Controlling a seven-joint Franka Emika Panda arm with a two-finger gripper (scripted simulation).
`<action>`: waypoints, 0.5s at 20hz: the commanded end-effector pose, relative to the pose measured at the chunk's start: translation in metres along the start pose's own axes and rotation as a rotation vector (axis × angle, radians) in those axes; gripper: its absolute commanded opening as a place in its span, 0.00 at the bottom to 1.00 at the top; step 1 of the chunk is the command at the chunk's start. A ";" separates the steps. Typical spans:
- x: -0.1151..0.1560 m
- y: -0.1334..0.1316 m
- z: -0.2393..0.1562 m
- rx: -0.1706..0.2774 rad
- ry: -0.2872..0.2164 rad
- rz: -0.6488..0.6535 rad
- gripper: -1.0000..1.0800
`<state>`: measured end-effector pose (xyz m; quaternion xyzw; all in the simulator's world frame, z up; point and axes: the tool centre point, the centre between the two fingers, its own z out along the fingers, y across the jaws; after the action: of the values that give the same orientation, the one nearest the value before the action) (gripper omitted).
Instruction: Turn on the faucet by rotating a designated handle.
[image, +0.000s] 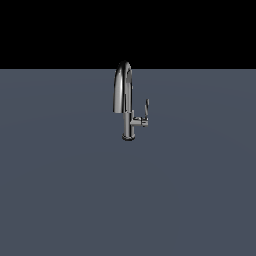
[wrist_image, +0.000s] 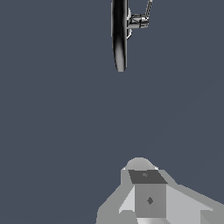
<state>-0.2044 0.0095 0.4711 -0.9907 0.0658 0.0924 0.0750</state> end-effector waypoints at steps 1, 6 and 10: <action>0.015 -0.002 0.000 0.037 -0.029 0.036 0.00; 0.047 -0.004 0.002 0.114 -0.089 0.110 0.00; 0.073 -0.005 0.004 0.178 -0.139 0.170 0.00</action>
<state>-0.1432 0.0072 0.4565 -0.9673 0.1403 0.1514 0.1474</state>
